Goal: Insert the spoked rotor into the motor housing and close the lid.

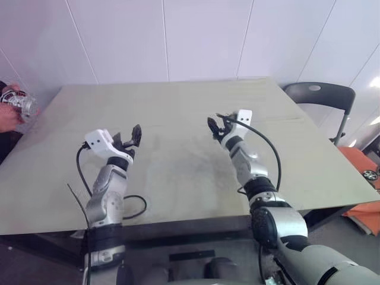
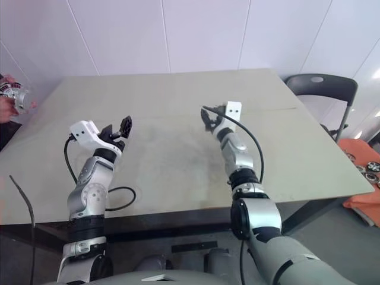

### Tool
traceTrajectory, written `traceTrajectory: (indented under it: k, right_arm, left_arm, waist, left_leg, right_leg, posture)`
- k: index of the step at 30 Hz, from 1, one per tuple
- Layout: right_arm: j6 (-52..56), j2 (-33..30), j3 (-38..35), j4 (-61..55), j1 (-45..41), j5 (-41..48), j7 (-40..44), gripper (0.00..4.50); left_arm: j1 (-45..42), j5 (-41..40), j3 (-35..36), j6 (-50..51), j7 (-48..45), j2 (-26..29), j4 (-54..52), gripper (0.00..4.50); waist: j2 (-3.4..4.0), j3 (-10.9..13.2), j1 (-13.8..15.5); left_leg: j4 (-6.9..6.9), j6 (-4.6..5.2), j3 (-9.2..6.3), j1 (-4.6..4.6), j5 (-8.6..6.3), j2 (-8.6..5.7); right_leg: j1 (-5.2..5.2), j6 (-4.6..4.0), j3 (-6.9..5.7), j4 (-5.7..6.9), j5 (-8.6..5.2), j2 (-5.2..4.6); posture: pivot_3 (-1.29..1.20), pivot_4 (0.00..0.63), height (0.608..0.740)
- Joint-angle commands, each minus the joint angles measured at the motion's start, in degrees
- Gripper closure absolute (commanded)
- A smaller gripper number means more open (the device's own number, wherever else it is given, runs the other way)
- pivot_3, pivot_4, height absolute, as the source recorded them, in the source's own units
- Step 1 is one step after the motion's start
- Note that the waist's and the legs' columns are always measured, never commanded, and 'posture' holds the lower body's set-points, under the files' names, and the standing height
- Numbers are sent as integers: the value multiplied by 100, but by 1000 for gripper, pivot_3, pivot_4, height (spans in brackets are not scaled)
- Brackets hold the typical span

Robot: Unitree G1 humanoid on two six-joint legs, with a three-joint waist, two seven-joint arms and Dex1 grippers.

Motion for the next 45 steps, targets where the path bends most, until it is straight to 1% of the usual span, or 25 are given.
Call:
traceTrajectory:
  k: [1,6,10,13,18,21,23,29,33,35,42,45]
  right_arm:
    - [419,-21,212,-934,401,8,48,1042]
    - [857,-11,251,-1689,857,167,72,1042]
    - [902,11,225,-1933,921,229,-12,1042]
    - [931,-26,142,-2002,967,296,-134,1042]
    - [971,-28,158,-2018,970,304,-152,1042]
    - [989,-52,183,-2045,984,270,-160,1042]
    - [938,-196,281,-2078,986,184,19,1042]
    - [1186,-799,226,-2364,1237,371,596,1042]
    - [1926,-1039,147,-2955,1666,832,988,1042]
    - [2241,-1085,86,-3386,1897,1045,1020,1042]
    - [3322,-901,-182,-4522,2696,1795,662,1042]
    - [3651,-827,-252,-4907,2962,2045,482,1042]
  left_arm:
    - [60,-18,-127,6,49,-89,-369,20]
    - [151,-24,-226,81,59,-188,-465,20]
    - [338,-106,-140,70,173,-279,-660,20]
    - [576,-248,-20,76,264,-338,-864,20]
    - [803,-304,-61,124,299,-352,-1036,20]
    - [846,-306,-38,82,367,-355,-1132,20]
    - [1019,-359,45,72,391,-331,-1312,20]
    - [1578,-533,201,177,322,-142,-1740,20]
    - [1721,-521,187,186,351,-121,-1854,20]
    - [1759,-518,176,216,361,-115,-1912,20]
    - [1800,-557,177,266,410,-114,-1942,20]
    - [1811,-564,132,294,426,-111,-1962,20]
  waist:
    - [1,0,-4]
    - [1,1,-1]
    - [2,1,-3]
    - [1,1,3]
    - [2,2,7]
    - [9,8,8]
    - [11,9,2]
    - [14,12,13]
    - [15,13,25]
    - [22,17,26]
    - [27,22,20]
    - [30,25,24]
  left_leg:
    - [-1,0,0,-1,0,0]
    - [1,0,1,1,0,0]
    - [1,1,1,7,0,0]
    - [1,1,2,10,0,0]
    - [2,1,2,17,1,1]
    - [2,1,1,44,0,3]
    - [-4,8,1,86,-4,13]
    - [-4,13,4,87,-7,16]
    - [-1,13,1,91,-7,19]
    - [-1,13,4,91,-7,19]
    - [-1,13,6,93,-7,32]
    - [-1,13,6,92,-8,34]
  right_leg:
    - [0,0,0,0,0,0]
    - [0,2,1,0,1,4]
    - [7,2,1,0,0,7]
    - [11,3,1,-1,0,7]
    - [20,3,2,-1,0,10]
    - [50,3,2,-11,-1,27]
    - [98,2,2,-39,-3,42]
    - [102,5,9,-48,-6,46]
    - [111,5,13,-52,-8,56]
    - [111,2,18,-52,-9,58]
    - [111,10,20,-56,-18,72]
    - [110,0,20,-56,-25,74]
  posture:
    - [0,0,740]
    - [0,0,740]
    - [0,0,740]
    - [0,0,740]
    - [0,0,740]
    - [0,0,740]
    - [0,0,740]
    - [0,0,740]
    - [0,0,740]
    - [0,0,740]
    - [0,0,740]
    - [0,0,740]
